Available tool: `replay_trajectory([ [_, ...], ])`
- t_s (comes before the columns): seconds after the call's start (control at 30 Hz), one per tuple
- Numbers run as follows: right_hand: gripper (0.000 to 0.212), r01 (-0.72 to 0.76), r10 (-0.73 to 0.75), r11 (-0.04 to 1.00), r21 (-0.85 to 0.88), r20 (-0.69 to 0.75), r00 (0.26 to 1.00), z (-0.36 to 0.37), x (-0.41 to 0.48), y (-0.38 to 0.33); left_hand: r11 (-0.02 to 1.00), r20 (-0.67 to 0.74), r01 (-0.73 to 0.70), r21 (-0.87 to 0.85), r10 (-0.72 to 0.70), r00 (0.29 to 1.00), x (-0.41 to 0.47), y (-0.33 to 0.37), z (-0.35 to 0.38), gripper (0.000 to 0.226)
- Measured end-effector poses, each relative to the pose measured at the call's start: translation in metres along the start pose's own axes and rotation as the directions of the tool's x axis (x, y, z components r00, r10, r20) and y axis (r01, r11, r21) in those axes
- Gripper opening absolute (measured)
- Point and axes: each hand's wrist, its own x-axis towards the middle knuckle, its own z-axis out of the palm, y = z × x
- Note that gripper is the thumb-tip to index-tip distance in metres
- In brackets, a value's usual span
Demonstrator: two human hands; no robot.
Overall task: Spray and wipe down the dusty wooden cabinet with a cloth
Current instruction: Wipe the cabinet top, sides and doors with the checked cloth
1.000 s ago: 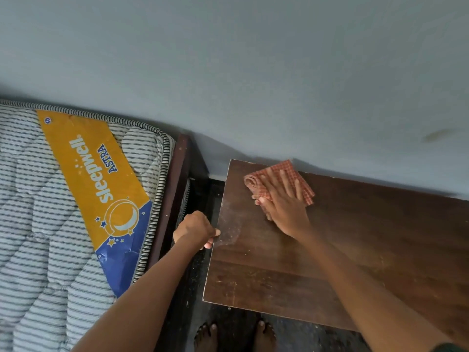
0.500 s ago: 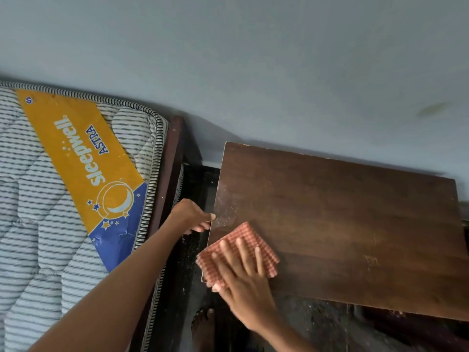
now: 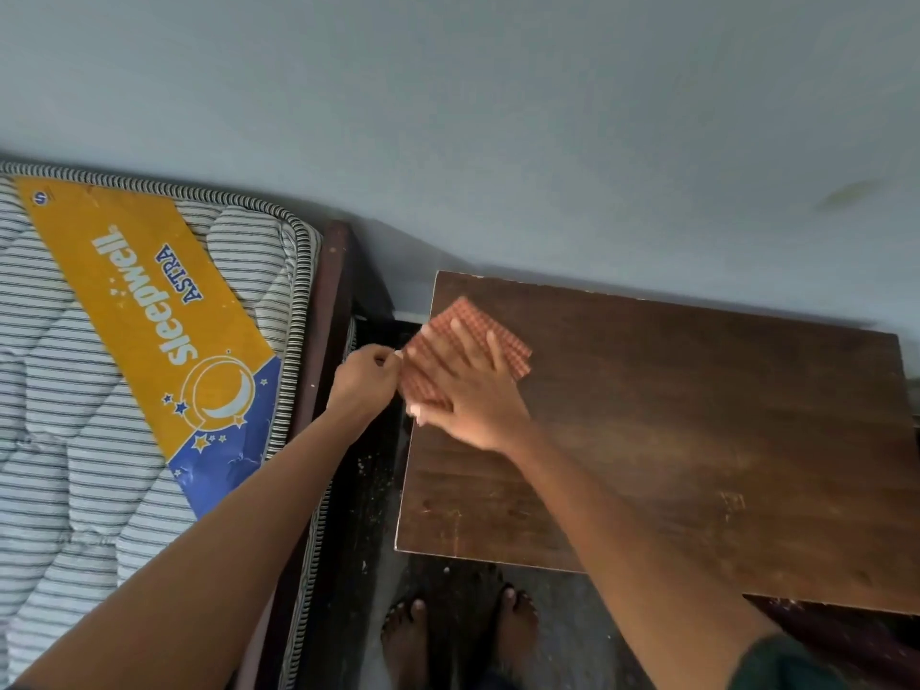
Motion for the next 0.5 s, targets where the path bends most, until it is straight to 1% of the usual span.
replay_trajectory([
  [0.03,0.072,-0.035,0.035,0.999,0.007,0.010,0.999,-0.008,0.014,0.008,1.000,-0.023,-0.010,0.001,0.010,1.000,0.001,0.002,0.000,0.035],
  [0.1,0.071,-0.107,0.105,0.990,0.094,0.031,0.994,-0.023,0.039,0.018,1.000,-0.043,-0.017,-0.020,0.016,0.999,0.003,0.006,-0.001,0.040],
  [0.13,0.071,-0.131,0.126,0.982,0.138,0.043,0.991,-0.027,0.048,0.020,1.000,-0.040,-0.012,-0.026,0.011,0.999,0.003,0.008,0.000,0.041],
  [0.2,0.069,-0.156,0.151,0.975,0.159,0.047,0.987,-0.031,0.056,0.020,1.000,-0.052,0.010,-0.021,-0.011,0.999,0.003,0.004,0.001,0.040],
  [0.27,0.066,-0.162,0.158,0.975,0.149,0.039,0.987,-0.031,0.052,0.017,0.999,-0.083,0.046,-0.008,-0.046,0.996,0.002,-0.003,0.002,0.037],
  [0.33,0.064,-0.150,0.147,0.980,0.130,0.030,0.989,-0.027,0.041,0.007,0.995,-0.102,0.095,-0.031,-0.098,0.990,-0.001,-0.012,0.002,0.036],
  [0.43,0.066,-0.102,0.101,0.992,0.067,0.029,0.995,-0.009,0.001,-0.020,0.991,-0.121,0.133,-0.032,-0.136,0.983,-0.007,-0.017,0.002,0.037],
  [0.5,0.066,-0.065,0.063,0.992,0.111,0.023,0.998,0.008,-0.032,-0.040,0.991,-0.138,0.135,-0.007,-0.135,0.981,-0.012,-0.015,0.002,0.037],
])
